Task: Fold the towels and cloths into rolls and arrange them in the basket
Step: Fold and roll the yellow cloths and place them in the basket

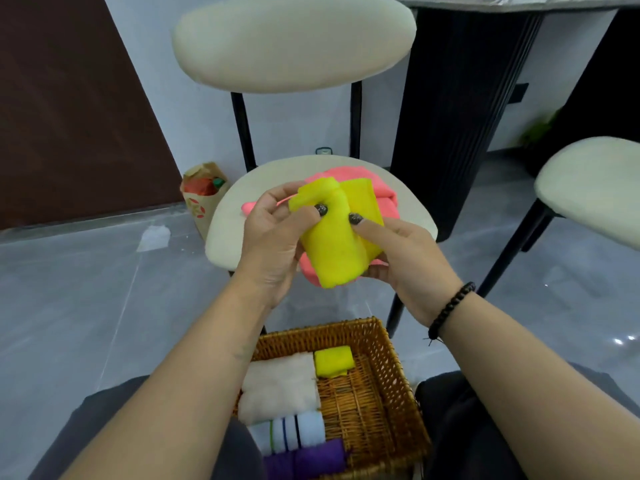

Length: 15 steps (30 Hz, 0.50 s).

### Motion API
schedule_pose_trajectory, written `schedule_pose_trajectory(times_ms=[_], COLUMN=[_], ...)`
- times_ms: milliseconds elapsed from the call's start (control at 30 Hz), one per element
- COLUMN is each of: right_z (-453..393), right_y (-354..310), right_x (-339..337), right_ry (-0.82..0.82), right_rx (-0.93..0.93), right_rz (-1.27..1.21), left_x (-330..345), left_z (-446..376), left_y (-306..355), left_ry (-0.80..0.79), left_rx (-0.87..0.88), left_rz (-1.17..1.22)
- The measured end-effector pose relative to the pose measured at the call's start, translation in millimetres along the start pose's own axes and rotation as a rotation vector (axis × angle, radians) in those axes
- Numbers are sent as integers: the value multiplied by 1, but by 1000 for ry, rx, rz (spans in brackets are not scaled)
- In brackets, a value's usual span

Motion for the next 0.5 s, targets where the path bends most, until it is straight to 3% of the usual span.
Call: schedule_pose_trajectory(times_ms=[200, 400, 500], right_z=[14, 23, 25], right_y=[-8, -15, -8], right_x=[10, 21, 29], right_ry=[35, 170, 176], right_rx=[-140, -367, -372], right_rz=[143, 524, 686], left_x=[-13, -4, -7], left_z=[19, 37, 44], left_y=[1, -30, -39], left_ry=[73, 74, 108], left_rx=[25, -279, -359], left_rz=[-22, 101, 73])
Point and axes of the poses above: each hand's wrist, its own z-axis away from the middle knuckle, its own x-axis out of the palm, y = z × x, the point moved 9 cm from there along -z, towards the middle knuckle, and after that the axes turned 8 degrees about -y, right-handed, at the moved point
